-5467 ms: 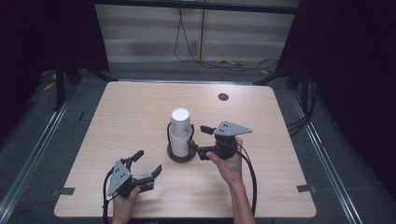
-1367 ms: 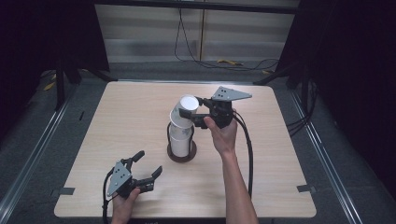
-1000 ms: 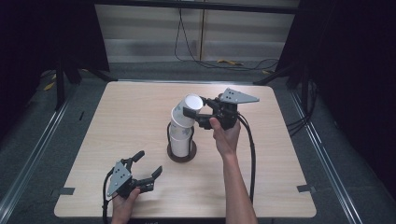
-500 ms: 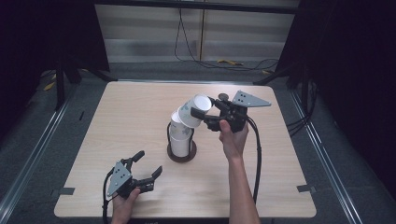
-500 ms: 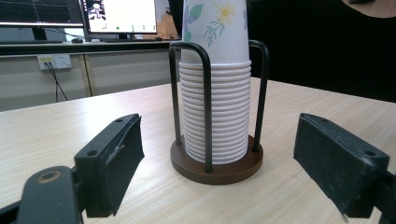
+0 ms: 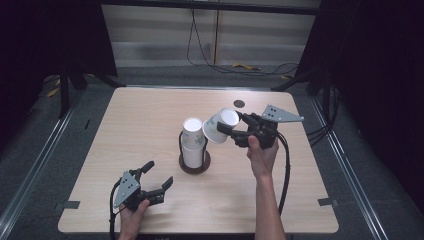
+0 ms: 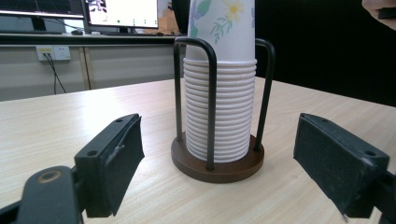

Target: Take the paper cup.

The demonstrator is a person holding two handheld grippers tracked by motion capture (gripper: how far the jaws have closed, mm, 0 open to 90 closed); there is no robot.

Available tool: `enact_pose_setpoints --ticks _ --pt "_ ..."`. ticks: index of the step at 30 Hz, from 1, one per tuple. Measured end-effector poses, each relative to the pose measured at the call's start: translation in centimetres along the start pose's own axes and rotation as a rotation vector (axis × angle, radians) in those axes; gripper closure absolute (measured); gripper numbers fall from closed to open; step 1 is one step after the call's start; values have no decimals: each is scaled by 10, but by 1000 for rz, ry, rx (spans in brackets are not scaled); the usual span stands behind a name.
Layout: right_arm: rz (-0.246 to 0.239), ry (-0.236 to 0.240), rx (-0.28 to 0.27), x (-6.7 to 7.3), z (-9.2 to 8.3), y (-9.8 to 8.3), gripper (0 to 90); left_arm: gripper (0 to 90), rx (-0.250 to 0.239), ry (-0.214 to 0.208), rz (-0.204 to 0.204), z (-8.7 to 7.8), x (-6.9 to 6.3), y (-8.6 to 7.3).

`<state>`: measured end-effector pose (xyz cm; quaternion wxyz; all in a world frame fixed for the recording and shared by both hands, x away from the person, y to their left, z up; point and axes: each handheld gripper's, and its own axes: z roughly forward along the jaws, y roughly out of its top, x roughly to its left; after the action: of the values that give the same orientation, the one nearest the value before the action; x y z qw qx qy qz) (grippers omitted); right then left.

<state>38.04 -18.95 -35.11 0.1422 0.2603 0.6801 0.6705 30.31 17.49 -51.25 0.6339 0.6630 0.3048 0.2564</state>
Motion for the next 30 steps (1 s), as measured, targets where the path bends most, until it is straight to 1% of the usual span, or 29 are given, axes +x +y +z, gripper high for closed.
enact_pose_setpoints --ticks 2,3,7,8,10,11,12,13,14,15,16,17,18,20,22,25,27,28,30 --pt "8 -2 6 0 -2 -3 360 155 18 6 2 1 0 1" --pt "10 -1 12 0 -3 -6 360 156 17 2 -3 2 -1 1" --pt "12 -1 28 1 -5 -13 360 156 40 -7 -3 5 -1 2" --pt "14 0 30 2 -5 -15 360 156 48 -14 1 5 -1 2" --pt "16 4 42 4 -5 -18 360 155 45 -39 1 6 -3 2" --pt "13 4 44 4 -5 -20 361 155 52 -51 16 7 -3 3" --pt "16 5 49 6 -6 -21 360 155 51 -52 13 7 -4 3" --pt "13 8 49 6 -6 -23 360 154 55 -61 9 8 -5 3" --pt "15 11 55 7 -6 -24 360 155 61 -68 20 8 -5 4" --pt "16 11 62 7 -6 -26 361 155 61 -76 9 9 -7 5" --pt "18 13 63 8 -6 -28 361 156 67 -82 25 10 -8 6" --pt "17 12 72 9 -6 -29 360 156 69 -83 23 11 -9 7" --pt "15 14 74 9 -7 -31 361 156 75 -90 31 12 -10 8" --pt "16 17 79 10 -7 -33 361 156 80 -102 31 14 -12 9" --pt "18 22 82 12 -7 -36 361 156 90 -110 40 16 -14 11" --pt "32 40 83 14 -8 -40 361 159 94 -131 40 19 -17 12" --pt "22 36 98 15 -8 -43 361 159 107 -145 38 21 -19 13" --pt "28 38 100 16 -8 -44 360 160 109 -161 41 22 -20 14" --pt "26 44 103 17 -8 -47 361 163 110 -168 39 24 -21 15"
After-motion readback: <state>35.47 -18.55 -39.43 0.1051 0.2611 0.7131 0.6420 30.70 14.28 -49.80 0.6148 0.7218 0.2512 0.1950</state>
